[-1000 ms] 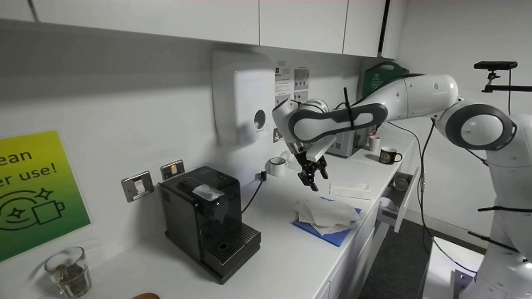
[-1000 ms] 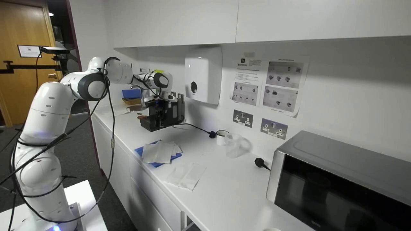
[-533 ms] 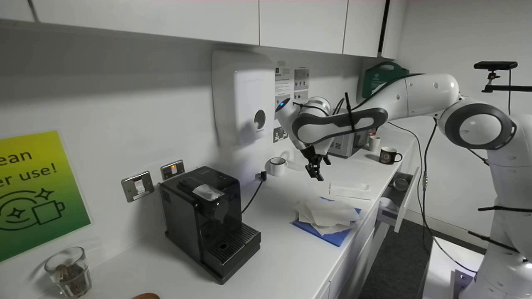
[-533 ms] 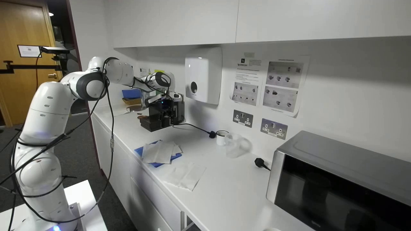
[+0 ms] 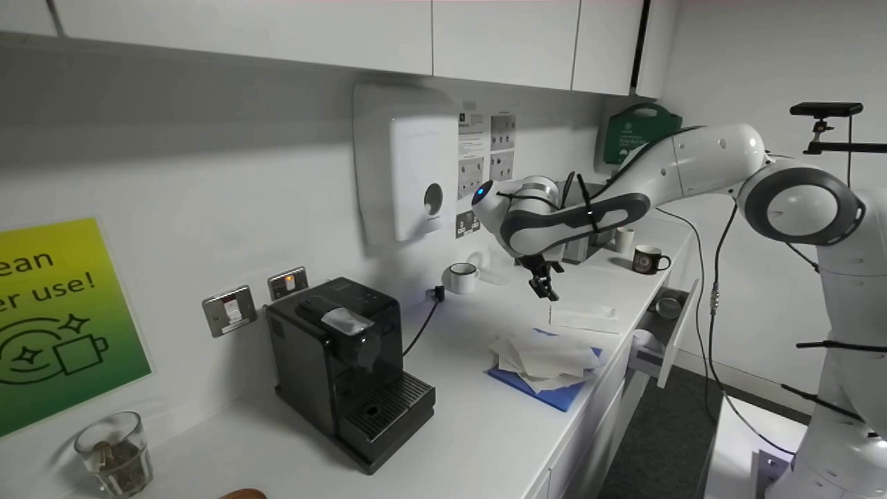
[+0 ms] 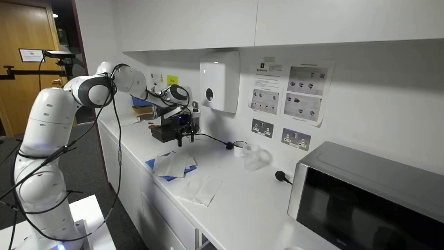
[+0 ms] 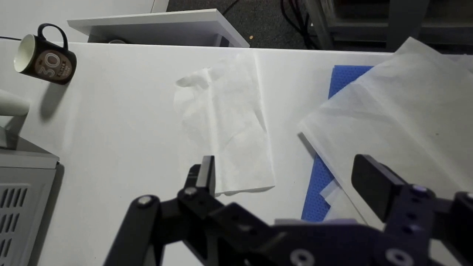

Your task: Place the white napkins on the blue placemat

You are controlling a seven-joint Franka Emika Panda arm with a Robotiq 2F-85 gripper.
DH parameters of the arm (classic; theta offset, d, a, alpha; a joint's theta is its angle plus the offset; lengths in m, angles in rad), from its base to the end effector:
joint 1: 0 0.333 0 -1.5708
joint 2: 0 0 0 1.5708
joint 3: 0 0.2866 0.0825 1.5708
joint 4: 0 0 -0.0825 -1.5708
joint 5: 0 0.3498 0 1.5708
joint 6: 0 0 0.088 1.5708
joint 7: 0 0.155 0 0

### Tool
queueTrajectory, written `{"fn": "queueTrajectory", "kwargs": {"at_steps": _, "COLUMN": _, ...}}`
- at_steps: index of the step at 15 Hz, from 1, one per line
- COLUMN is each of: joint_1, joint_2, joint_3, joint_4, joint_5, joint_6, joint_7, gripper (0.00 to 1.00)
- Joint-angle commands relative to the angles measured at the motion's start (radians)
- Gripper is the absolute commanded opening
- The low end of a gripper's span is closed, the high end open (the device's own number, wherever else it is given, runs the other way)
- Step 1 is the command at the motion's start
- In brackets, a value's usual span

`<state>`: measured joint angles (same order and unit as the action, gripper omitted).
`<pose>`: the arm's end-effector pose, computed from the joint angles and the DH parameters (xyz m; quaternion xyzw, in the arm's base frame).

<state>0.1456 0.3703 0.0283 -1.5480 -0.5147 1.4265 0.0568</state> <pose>0.5553 0.0131 0.3700 0.9362 0.0810 -0.2053 0.2736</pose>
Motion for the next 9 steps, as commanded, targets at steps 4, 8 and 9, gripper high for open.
{"fn": "queueTrajectory", "kwargs": {"at_steps": 4, "joint_1": -0.081, "joint_2": -0.184, "joint_3": -0.015, "joint_4": -0.290, "joint_5": -0.001, "joint_6": 0.194, "joint_7": -0.040, "gripper": 1.00}}
{"fn": "queueTrajectory", "kwargs": {"at_steps": 8, "joint_1": -0.130, "joint_2": -0.265, "joint_3": -0.029, "joint_4": -0.424, "joint_5": 0.026, "joint_6": 0.310, "joint_7": -0.082, "gripper": 1.00}}
{"fn": "queueTrajectory", "kwargs": {"at_steps": 9, "joint_1": -0.140, "joint_2": -0.283, "joint_3": -0.034, "joint_4": -0.456, "joint_5": 0.034, "joint_6": 0.337, "joint_7": -0.092, "gripper": 1.00}}
